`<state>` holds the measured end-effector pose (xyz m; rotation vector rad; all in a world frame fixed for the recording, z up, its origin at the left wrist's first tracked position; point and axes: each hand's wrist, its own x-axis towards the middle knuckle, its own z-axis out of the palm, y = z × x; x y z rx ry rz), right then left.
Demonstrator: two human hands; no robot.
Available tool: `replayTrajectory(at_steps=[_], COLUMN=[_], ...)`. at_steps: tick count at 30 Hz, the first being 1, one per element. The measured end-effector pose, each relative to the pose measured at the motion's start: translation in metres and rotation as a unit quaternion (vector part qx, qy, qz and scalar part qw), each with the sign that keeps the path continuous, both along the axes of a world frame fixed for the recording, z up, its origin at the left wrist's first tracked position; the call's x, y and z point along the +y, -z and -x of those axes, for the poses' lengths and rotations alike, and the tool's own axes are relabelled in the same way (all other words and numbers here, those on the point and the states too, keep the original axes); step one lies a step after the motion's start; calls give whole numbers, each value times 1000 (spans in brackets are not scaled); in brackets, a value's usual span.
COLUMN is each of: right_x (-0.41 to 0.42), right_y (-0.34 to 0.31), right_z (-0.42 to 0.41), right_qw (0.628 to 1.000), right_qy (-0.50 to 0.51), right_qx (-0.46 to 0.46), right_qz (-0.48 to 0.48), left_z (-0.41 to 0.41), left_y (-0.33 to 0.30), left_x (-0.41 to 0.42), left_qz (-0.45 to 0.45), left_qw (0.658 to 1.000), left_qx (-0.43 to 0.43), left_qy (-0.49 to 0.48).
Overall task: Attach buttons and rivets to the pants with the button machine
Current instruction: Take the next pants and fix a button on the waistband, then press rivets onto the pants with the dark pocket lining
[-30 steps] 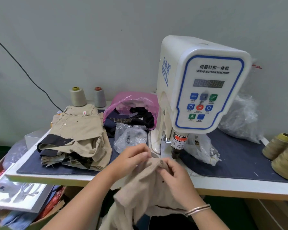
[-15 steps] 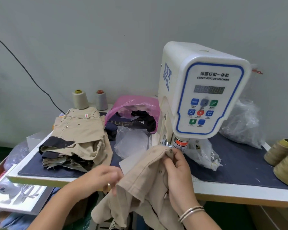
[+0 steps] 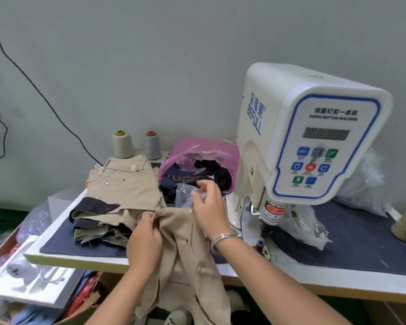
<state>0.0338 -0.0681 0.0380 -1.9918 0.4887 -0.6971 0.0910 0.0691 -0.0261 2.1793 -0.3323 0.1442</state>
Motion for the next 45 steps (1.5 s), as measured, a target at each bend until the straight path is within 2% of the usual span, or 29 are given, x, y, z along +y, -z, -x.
replayTrajectory(at_steps=[3, 6, 9, 11, 14, 18, 22, 26, 28, 31, 35, 37, 40, 43, 45], right_x=[-32, -59, -77, -84, -87, -89, -87, -85, -85, -79, -59, -51, -49, -50, -47], right_y=[0, 5, 21, 30, 34, 29, 14, 3, -3, -15, -28, -26, -22, -18, -17], right_z=[-45, -79, -91, -94, -97, -97, -96, -97, -96, -97, -90, -83, -72, -62, -57], right_qw=[995, 976, 947, 931, 914, 920, 956, 979, 976, 931, 849, 838, 840, 793, 785], right_qy=[72, 127, 99, 86, 88, 157, 226, 192, 199, 198, 73, 51, 83, 69, 47], right_qx=[43, 130, 224, 254, 264, 212, 105, 65, 29, -102, -217, -218, -153, -140, -145], right_qz=[50, 121, 207, 247, 294, 291, 155, 19, -89, -290, -476, -497, -514, -589, -601], left_z=[6, 2, 3, 2, 3, 3, 4, 5, 4, 4, 4, 4, 5, 5, 5], left_y=[14, 19, 19, 19, 20, 19, 20, 19, 19, 18, 17, 17, 17, 16, 16], left_x=[-4, -4, -4, -4, -4, -4, -4, -4, -3, -3, -2, -2, -2, -2, -3], left_qz=[-36, -44, -45, -41, -36, -31, -29, -29, -35, -35, -32, -32, -35, -35, -32], left_qw=[998, 997, 997, 997, 997, 997, 997, 997, 996, 997, 996, 996, 996, 996, 996], left_qx=[-55, -56, -59, -65, -71, -71, -71, -75, -76, -73, -79, -79, -82, -80, -79], left_qy=[-5, -5, -9, -10, -7, -11, -7, -8, -7, -5, -4, -2, 0, -3, -6])
